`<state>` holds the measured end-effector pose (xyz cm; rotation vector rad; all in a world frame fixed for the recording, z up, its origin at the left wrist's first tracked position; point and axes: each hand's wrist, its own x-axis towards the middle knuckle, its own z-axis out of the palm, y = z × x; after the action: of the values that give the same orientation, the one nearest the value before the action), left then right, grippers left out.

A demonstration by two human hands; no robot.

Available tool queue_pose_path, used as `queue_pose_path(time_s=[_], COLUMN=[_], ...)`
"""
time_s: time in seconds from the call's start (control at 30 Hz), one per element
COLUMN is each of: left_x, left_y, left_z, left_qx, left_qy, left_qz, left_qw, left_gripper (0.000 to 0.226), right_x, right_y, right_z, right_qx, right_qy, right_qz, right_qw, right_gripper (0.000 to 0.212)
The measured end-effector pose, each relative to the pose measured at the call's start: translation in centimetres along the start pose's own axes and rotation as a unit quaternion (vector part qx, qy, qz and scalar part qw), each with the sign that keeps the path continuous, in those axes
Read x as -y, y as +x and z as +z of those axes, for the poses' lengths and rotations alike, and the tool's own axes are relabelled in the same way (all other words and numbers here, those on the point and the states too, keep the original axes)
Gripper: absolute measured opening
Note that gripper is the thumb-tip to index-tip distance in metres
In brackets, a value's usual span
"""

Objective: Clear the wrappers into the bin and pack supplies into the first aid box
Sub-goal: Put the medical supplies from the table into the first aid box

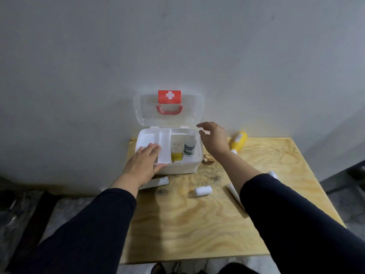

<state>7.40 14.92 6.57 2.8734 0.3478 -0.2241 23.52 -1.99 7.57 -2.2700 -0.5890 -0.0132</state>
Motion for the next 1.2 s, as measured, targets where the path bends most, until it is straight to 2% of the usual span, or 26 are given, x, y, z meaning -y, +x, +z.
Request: queue_pose_path(time_s=[0.33,0.5,0.7,0.83,1.03,1.13,1.2], left_x=[-0.5,-1.2,-6.2,-11.5,-18.5,-20.5,-21.1], left_y=[-0.1,0.8,3.5,6.4,9.3,10.2,10.7], left_z=[0.2,-0.8,-2.7,-3.5,-1.5,0.0,0.7], left_qx=[0.002,-0.01,-0.09,-0.108,-0.049,0.005,0.03], left_qy=[0.013,0.033,0.002,-0.015,-0.021,-0.017,-0.012], left_qz=[-0.011,-0.05,-0.048,-0.031,-0.03,-0.038,-0.048], left_qw=[1.0,0.998,0.995,0.994,0.998,0.999,0.998], left_gripper=[0.069,0.063,0.043,0.037,0.038,0.041,0.043], right_x=[-7.8,-10.4,-12.9,-13.7,-15.7,-16.5,-17.0], right_y=[-2.4,-2.6,-0.8,1.3,3.2,3.7,3.9], right_z=[-4.1,-5.7,-7.1,-7.9,-7.5,-7.1,-7.0], right_qx=[0.005,0.045,0.161,0.212,0.263,0.276,0.276], right_qy=[-0.107,-0.148,-0.234,-0.28,-0.301,-0.322,-0.318], right_qz=[0.079,0.057,-0.016,-0.112,-0.233,-0.276,-0.288], right_qw=[0.991,0.986,0.959,0.93,0.886,0.863,0.86], right_gripper=[0.034,0.037,0.045,0.044,0.041,0.038,0.036])
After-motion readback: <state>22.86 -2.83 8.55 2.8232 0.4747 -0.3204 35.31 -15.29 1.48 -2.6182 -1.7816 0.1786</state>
